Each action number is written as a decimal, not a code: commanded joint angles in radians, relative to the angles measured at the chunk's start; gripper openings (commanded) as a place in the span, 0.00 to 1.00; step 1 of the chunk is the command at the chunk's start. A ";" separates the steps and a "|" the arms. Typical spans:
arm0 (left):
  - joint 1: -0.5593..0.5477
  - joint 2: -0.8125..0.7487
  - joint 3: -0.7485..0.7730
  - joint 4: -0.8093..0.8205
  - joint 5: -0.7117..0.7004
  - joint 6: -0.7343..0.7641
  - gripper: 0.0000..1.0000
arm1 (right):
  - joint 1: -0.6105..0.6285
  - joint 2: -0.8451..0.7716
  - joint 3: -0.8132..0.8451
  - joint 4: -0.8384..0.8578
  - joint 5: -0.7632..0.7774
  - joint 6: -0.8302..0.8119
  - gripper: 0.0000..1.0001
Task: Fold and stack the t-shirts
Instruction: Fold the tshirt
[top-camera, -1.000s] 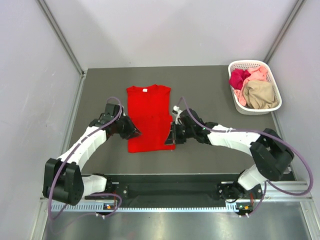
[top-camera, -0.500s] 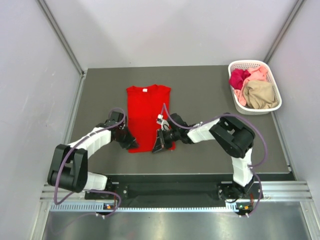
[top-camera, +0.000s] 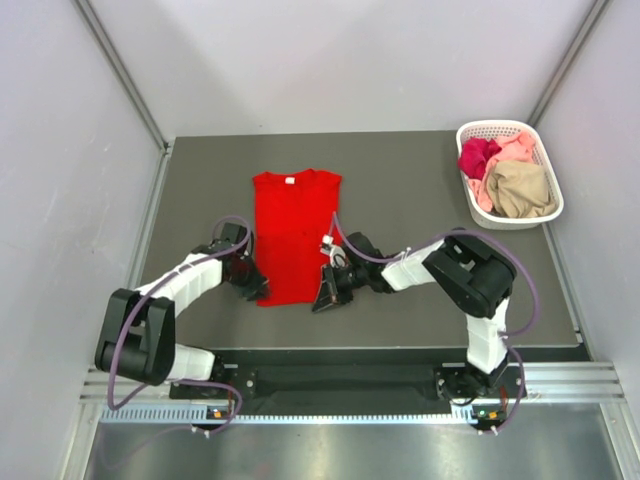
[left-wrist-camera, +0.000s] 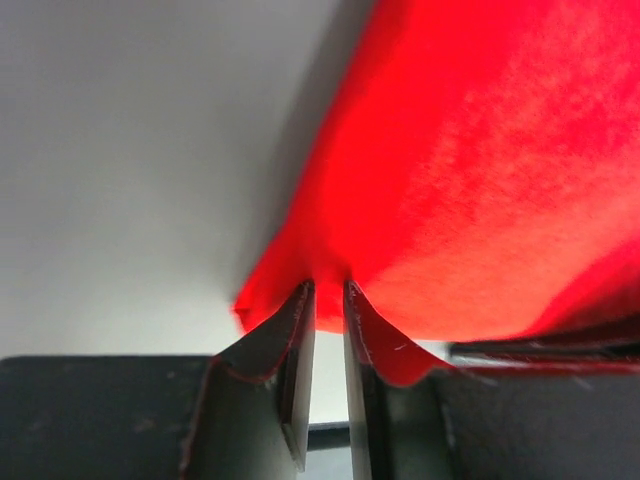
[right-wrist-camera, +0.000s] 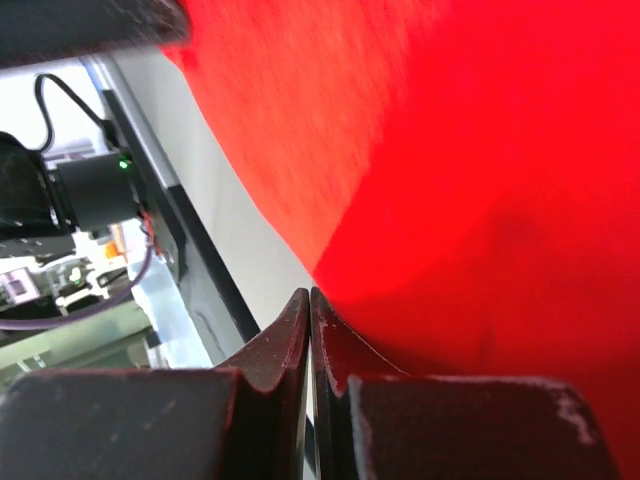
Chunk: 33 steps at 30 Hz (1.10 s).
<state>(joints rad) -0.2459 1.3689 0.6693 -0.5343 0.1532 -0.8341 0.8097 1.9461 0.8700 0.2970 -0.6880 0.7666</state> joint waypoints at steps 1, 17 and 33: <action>0.003 -0.048 0.087 -0.125 -0.174 0.049 0.25 | -0.014 -0.100 -0.034 -0.053 0.060 -0.070 0.00; 0.102 -0.153 -0.077 -0.024 0.032 0.041 0.47 | -0.041 -0.437 -0.121 -0.423 0.499 -0.050 0.45; 0.103 -0.097 -0.117 0.011 -0.029 0.033 0.31 | -0.076 -0.282 -0.109 -0.305 0.472 -0.027 0.40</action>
<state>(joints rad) -0.1455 1.2472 0.5667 -0.5671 0.1616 -0.8036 0.7429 1.6184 0.7559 -0.0219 -0.2276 0.7361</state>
